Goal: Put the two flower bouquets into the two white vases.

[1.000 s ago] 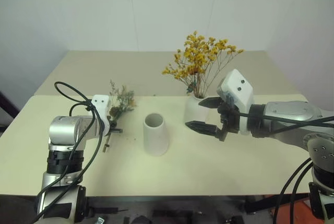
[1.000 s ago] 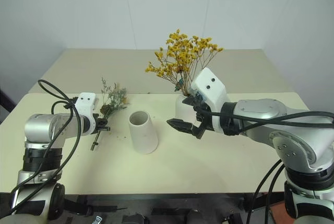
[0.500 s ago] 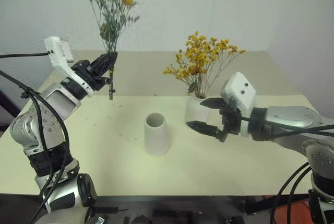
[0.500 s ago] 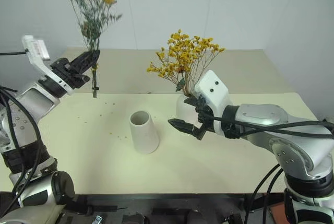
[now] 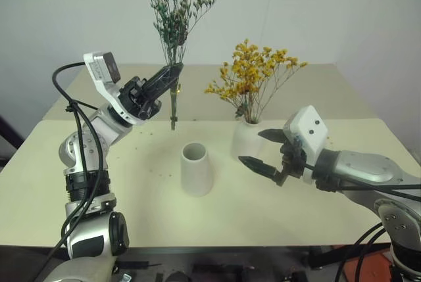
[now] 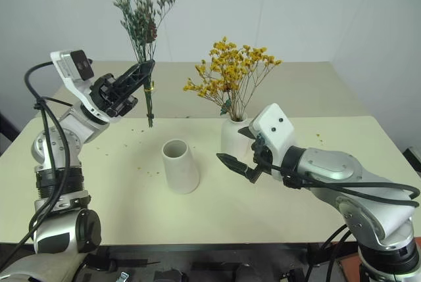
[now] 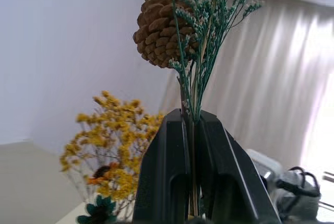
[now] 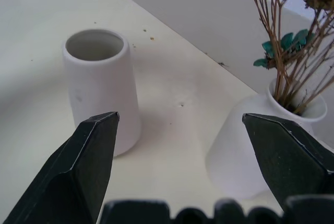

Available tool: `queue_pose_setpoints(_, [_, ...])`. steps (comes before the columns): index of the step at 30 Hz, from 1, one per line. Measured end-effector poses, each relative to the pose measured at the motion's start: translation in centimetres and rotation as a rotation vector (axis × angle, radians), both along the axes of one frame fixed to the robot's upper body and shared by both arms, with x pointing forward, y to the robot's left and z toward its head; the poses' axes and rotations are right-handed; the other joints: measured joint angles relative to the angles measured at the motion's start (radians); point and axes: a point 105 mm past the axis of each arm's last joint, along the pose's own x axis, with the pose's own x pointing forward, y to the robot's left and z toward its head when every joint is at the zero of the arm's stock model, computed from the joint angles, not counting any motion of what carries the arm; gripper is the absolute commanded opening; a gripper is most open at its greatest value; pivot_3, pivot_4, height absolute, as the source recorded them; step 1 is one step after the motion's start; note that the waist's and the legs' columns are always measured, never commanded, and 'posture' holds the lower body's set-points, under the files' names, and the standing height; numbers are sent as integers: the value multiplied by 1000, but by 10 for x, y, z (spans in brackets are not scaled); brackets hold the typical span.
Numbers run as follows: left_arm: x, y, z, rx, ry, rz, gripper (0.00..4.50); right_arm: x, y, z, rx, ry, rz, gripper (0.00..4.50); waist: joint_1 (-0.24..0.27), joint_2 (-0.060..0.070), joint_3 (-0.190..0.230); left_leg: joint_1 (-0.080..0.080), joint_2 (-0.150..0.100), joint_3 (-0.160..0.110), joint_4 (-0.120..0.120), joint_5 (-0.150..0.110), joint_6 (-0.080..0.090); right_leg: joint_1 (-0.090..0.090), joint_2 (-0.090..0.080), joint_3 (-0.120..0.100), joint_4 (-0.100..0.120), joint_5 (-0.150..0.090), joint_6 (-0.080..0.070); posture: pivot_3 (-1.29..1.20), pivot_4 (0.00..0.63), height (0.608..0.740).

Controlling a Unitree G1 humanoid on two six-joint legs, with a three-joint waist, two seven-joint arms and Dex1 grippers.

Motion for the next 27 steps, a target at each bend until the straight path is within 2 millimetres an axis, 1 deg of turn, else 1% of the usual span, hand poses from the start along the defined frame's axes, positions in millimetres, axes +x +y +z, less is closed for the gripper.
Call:
queue_pose_setpoints(6, [0, -8, -4, -15, -34, -106, 385, -6, 3, -1, -4, -21, 7, 4500, 0, 0, 0, 0, 0, 0, 0, 0, 0, 0, 0, 0, 0, 0, 0, 0, 150, 740])
queue_pose_setpoints(10, [-4, -13, -7, -35, -101, -144, 385, -7, 4, 1, -3, -32, 7, 4500, 1, 0, 0, 0, 0, 0, 0, 0, 0, 1, 0, 0, 0, 0, 0, 0, 150, 740])
queue_pose_setpoints(15, [-8, -24, -30, -55, -105, -193, 385, -7, 4, 2, -3, -38, 4, 4500, 1, 0, 0, 0, 0, 0, 0, 0, 0, 1, 0, 0, 0, 0, 0, 0, 150, 740])
queue_pose_setpoints(17, [-9, -26, -37, -40, -113, -196, 385, -7, 4, 2, -3, -38, 2, 4500, 1, 0, 0, 0, 0, 0, 0, 0, 0, 1, 0, 0, 0, 0, 0, 0, 150, 740])
queue_pose_setpoints(20, [-10, -28, -47, -35, -140, -183, 385, -8, 4, 2, -2, -40, 1, 4500, 2, 0, 0, 0, 0, 0, 0, 0, 0, 1, 0, 0, 0, 0, 0, 0, 150, 740])
queue_pose_setpoints(23, [-7, -27, -60, -11, -129, -168, 385, -10, 3, 4, 0, -50, 0, 4500, 4, 0, 0, 0, 0, 0, 0, 0, 0, 1, 0, 0, 0, 0, 0, 0, 150, 740])
queue_pose_setpoints(27, [-3, -25, -68, -13, -121, -154, 385, -11, 3, 5, -3, -58, -1, 4500, 4, 0, 0, 0, 0, 0, 0, 0, 0, 1, 0, 0, 0, 0, 0, 0, 150, 740])
